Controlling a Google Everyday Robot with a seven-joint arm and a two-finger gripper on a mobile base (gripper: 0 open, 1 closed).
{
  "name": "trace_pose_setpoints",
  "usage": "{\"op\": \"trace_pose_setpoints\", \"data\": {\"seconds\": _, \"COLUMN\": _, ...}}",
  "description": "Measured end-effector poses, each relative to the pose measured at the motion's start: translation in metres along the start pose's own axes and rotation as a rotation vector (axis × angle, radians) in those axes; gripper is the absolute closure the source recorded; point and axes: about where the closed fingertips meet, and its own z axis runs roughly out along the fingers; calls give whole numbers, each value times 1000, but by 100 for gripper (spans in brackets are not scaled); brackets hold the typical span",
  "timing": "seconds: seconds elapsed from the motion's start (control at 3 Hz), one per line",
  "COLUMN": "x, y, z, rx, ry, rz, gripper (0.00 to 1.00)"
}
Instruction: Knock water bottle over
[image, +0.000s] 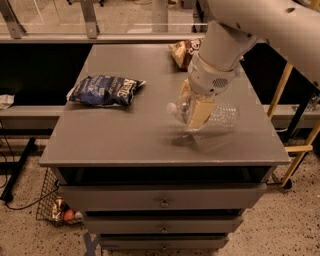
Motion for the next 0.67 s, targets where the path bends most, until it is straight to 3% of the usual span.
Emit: {"op": "trace_pose_setpoints", "data": {"seconds": 0.67, "x": -3, "y": 3, "z": 26, "rx": -36, "ry": 33, "rz": 19, "gripper": 100}}
